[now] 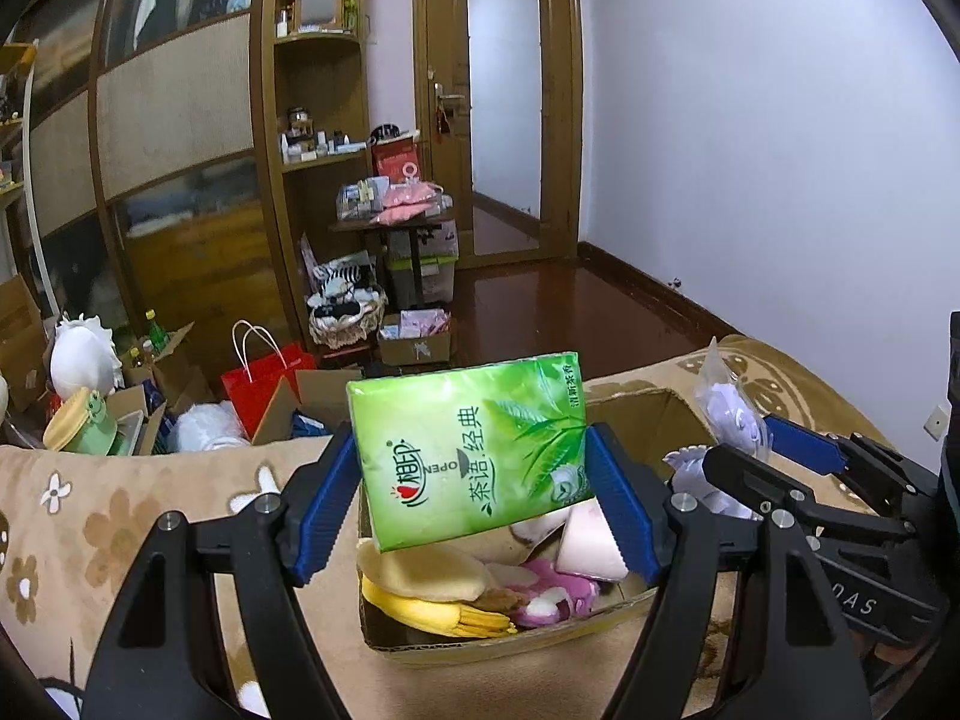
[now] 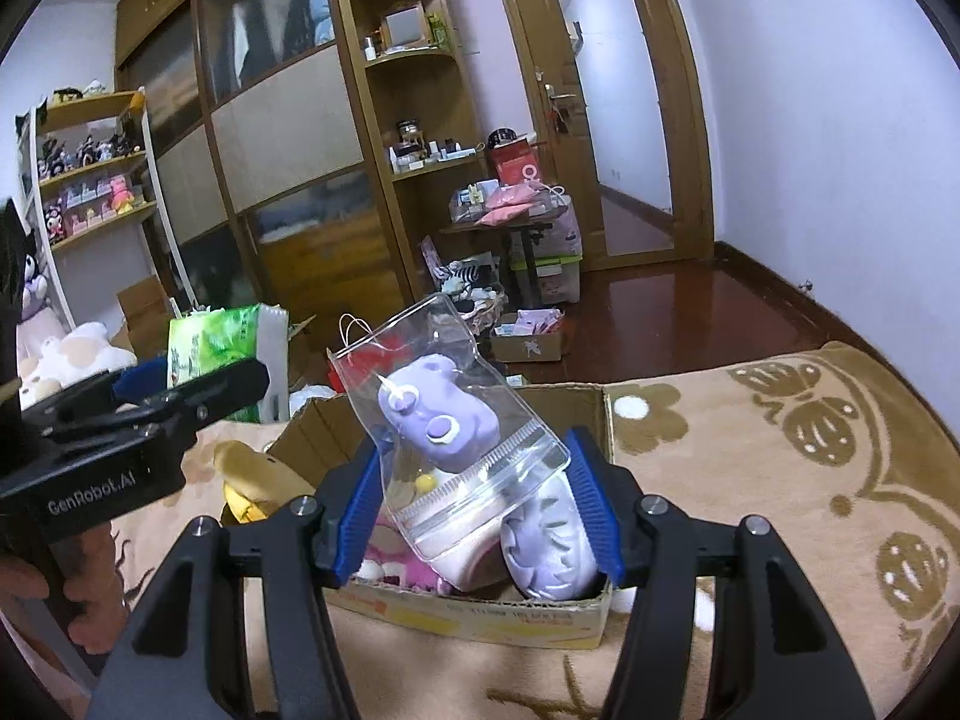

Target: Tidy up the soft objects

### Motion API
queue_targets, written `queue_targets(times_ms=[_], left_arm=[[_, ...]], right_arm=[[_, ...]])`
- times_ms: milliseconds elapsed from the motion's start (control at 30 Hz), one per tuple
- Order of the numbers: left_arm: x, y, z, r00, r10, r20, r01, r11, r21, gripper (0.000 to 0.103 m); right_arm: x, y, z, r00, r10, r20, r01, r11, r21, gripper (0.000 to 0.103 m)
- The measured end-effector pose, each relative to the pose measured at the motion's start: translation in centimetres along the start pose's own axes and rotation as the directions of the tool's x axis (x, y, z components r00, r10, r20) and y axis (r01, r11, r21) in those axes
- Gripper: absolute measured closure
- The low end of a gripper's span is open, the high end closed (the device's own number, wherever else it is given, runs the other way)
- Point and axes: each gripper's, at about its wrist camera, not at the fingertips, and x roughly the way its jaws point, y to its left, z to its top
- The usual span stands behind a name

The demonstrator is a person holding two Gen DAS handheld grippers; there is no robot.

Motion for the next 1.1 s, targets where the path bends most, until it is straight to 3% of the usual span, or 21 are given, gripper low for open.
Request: queue_targets(times_ms=[433, 567, 767, 933, 1100], left_arm=[[1.4, 0.2, -0.3, 0.999, -0.002, -0.052, 0.001, 1.000, -0.008, 0.028], [1.5, 0.6, -0.3, 0.998, 0.008, -0.064, -0.009, 1.000, -0.018, 0.018], [0.1, 1.3, -0.4, 0.999, 0.025, -0.040, -0.026, 0.999, -0.027, 0.012], [-1.8, 1.6, -0.6, 0.999, 0.031, -0.014, -0.032, 0.999, -0.035, 0.007], [-4.0, 1.6, -1.0, 0.999, 0.034, 0.003, -0.034, 0.999, -0.042, 0.005]], right_arm=[[1.6, -0.6, -0.4, 0.999, 0.023, -0.036, -0.022, 0.999, 0.025, 0.039], [1.8, -0.6, -0.4, 0.999, 0.029, -0.043, -0.028, 0.999, 0.020, 0.038], [1.1, -0.6, -0.2, 0.999, 0.029, -0.029, -0.029, 0.999, 0.028, 0.029], [-1.0, -0.7, 0.4, 1.000, 0.011, 0.010, -0.011, 0.999, 0.037, 0.013], [-3.8, -1.0, 0.7, 0.999, -0.013, 0.040, 0.010, 0.999, 0.052, 0.003]])
